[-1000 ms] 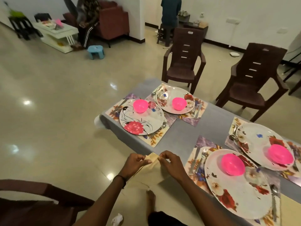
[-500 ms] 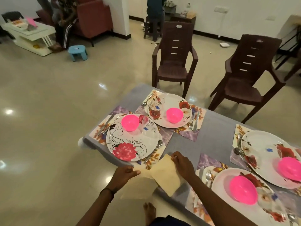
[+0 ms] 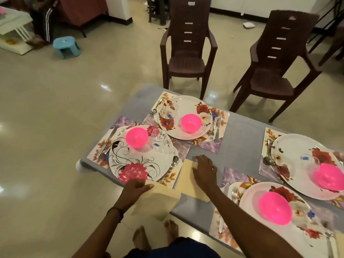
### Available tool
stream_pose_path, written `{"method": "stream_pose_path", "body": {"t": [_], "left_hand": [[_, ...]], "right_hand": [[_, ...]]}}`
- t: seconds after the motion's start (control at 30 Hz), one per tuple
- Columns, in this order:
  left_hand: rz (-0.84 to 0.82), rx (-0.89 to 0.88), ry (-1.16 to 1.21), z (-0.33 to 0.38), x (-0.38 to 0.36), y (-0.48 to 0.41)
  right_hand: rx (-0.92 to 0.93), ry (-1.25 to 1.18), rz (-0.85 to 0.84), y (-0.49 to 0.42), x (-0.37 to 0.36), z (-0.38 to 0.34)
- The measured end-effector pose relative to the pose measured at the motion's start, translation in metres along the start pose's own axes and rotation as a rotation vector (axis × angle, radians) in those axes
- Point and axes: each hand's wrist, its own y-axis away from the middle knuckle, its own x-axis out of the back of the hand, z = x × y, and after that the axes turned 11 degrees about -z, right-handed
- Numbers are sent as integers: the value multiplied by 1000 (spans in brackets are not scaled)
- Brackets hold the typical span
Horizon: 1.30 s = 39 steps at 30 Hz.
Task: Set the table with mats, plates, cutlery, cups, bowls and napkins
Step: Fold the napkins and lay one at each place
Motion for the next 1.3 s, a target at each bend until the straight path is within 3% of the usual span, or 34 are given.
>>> {"method": "stream_pose_path", "body": {"t": [0.13,0.33,0.73,1.0,1.1,1.2,1.3], "left_hand": [[-38,-7,15,6,3,-9],[-43,-24,51,13,10,-16],[-15,-50,54,11,33,-15],[-82,-72,113,-15,69,-20],[-116,-49,167,-17,95,-23],[-142,-51,209,-25,129,-22],[-128,-28,257,-47,175,-21]], "right_hand": [[-24,82,-132,29,-37,1],[-88,114,-41,31,-38,-6],[-232,53,-199,12,-35,-29],[-351,25,-178,0,-26,-55],[-441,-155,94,0,-9,-87],[-319,-280,481,2,-3,-135],[-48,-213,503,11,-9,-210]]}}
